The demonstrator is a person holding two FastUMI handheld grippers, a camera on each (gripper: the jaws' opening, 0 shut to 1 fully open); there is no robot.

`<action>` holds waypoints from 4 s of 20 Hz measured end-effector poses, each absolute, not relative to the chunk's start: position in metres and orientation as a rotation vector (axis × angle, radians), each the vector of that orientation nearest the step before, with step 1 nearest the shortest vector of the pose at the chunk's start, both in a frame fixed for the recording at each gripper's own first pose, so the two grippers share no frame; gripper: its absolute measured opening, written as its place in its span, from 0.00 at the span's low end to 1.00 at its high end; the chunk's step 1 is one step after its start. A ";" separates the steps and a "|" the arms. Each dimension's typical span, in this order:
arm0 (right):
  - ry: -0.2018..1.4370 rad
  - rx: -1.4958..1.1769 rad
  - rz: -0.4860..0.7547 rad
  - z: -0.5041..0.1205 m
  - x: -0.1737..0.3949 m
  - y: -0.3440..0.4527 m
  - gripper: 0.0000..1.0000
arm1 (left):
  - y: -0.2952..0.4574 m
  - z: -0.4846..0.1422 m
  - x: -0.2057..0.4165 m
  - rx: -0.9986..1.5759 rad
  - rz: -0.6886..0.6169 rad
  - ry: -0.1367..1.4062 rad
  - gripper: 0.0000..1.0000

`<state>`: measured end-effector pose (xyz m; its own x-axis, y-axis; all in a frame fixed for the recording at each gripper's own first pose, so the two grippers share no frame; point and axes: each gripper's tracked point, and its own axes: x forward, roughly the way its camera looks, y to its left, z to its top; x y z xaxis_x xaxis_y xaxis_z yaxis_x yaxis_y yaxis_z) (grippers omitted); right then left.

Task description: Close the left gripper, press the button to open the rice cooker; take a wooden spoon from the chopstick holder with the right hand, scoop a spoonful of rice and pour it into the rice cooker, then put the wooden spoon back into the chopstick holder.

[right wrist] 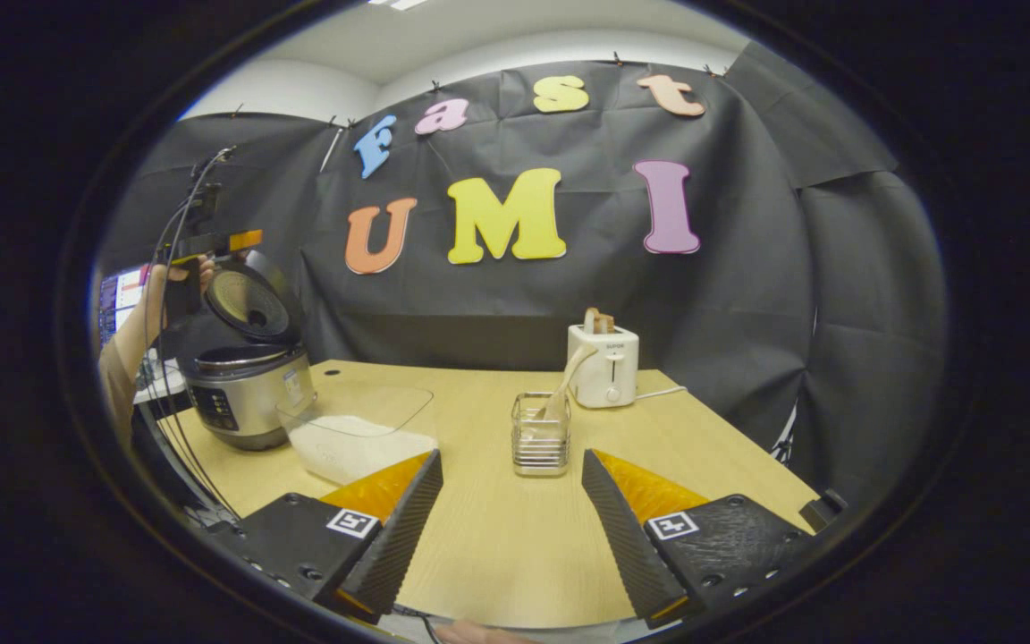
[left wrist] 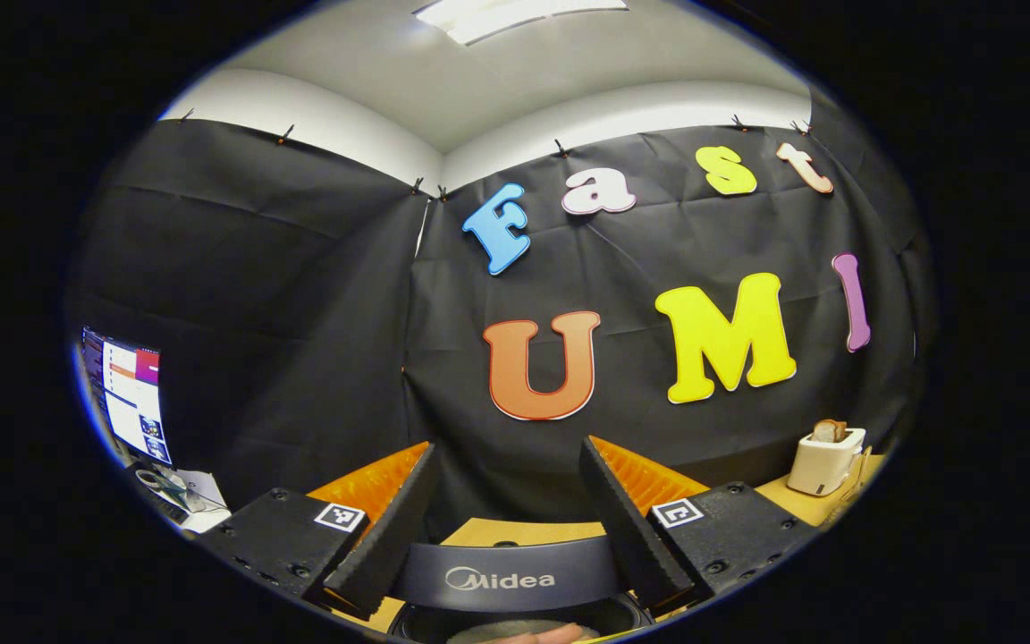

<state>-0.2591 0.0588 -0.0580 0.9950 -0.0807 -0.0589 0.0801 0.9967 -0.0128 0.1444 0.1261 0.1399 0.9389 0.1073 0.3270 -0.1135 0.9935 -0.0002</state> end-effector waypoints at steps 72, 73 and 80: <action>-0.035 0.094 -0.120 0.045 -0.286 0.084 0.94 | -0.016 0.017 -0.008 -0.003 0.012 -0.005 0.86; -0.041 0.089 -0.115 0.049 -0.286 0.088 0.89 | -0.028 0.020 -0.012 0.001 -0.001 -0.015 0.86; -0.028 0.028 -0.096 0.049 -0.286 0.116 0.94 | -0.097 0.023 -0.028 0.014 -0.105 -0.060 0.87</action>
